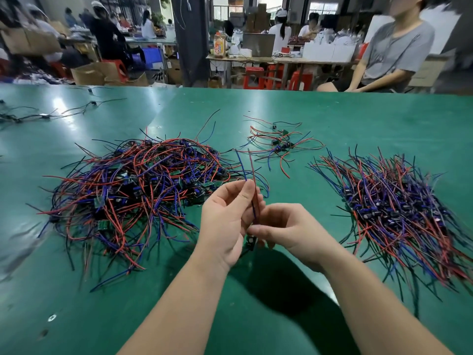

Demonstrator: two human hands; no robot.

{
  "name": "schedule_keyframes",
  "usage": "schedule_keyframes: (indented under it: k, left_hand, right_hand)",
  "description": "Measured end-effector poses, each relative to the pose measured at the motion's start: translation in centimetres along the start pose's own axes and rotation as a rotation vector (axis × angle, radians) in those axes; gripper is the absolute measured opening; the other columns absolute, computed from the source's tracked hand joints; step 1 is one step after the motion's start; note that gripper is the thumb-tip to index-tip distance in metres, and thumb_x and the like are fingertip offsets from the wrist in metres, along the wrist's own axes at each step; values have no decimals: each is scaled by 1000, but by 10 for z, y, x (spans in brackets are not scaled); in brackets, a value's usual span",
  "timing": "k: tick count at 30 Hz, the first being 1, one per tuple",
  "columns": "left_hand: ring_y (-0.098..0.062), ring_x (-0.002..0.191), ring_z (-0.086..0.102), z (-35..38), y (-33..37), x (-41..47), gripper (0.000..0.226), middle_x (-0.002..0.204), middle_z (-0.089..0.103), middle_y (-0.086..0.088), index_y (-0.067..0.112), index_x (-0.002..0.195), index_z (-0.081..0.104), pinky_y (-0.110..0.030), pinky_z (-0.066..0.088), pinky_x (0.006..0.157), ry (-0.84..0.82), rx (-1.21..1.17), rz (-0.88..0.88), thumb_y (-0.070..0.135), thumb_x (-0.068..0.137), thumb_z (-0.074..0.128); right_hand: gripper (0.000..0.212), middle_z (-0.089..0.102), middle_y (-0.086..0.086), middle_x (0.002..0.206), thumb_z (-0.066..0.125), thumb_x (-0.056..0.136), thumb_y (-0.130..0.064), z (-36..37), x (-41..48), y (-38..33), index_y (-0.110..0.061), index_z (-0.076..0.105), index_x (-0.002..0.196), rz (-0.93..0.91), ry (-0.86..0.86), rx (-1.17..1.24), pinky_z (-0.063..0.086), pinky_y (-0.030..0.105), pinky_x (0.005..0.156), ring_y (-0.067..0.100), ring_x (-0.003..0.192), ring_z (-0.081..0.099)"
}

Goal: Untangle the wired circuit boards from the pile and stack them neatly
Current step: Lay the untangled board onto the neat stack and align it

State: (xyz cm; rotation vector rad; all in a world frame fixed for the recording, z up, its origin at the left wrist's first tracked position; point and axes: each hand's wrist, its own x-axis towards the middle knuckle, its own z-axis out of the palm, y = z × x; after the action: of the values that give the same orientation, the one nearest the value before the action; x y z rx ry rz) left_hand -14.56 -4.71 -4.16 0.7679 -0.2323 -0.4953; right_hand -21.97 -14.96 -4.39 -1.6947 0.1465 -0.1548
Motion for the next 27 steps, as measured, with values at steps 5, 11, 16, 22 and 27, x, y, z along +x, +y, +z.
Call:
schedule_keyframes:
  k: [5,11,16,22,27]
  left_hand:
    - [-12,80,67,-5,2,5,14,84,72,1,15,86,67,-23,54,72,24,337,78,24,90,57]
    - [-13,62,65,-3,-4,-4,29,73,70,-2,9,87,65,-24,53,63,-111,551,-363,36,91,56]
    - [-15,53,64,0,-15,-10,13,66,70,-6,1,85,65,-25,57,56,-81,537,-254,11,80,72]
    - [-11,52,61,-7,-6,-7,3,68,70,-3,9,78,71,-20,51,51,-244,668,-241,12,80,72]
    - [-16,46,47,-7,-8,-12,16,56,60,-8,13,68,73,-21,35,47,-377,790,-312,27,70,79]
  right_hand:
    - [11,72,9,71,68,74,-10,-10,-1,3,-7,67,84,9,215,266,42,16,49,13,54,61]
    - [17,73,11,77,63,70,-12,-27,-3,3,-7,65,86,-61,356,492,55,23,62,15,70,69]
    - [7,69,9,69,69,66,-11,-23,-1,6,-11,73,71,-60,387,439,56,23,64,16,65,65]
    - [9,72,1,68,73,54,-13,-36,-6,5,-17,76,62,-97,293,299,50,15,59,6,58,61]
    - [14,72,3,73,76,53,-14,-50,-14,6,-21,77,66,-78,122,125,49,17,57,7,57,60]
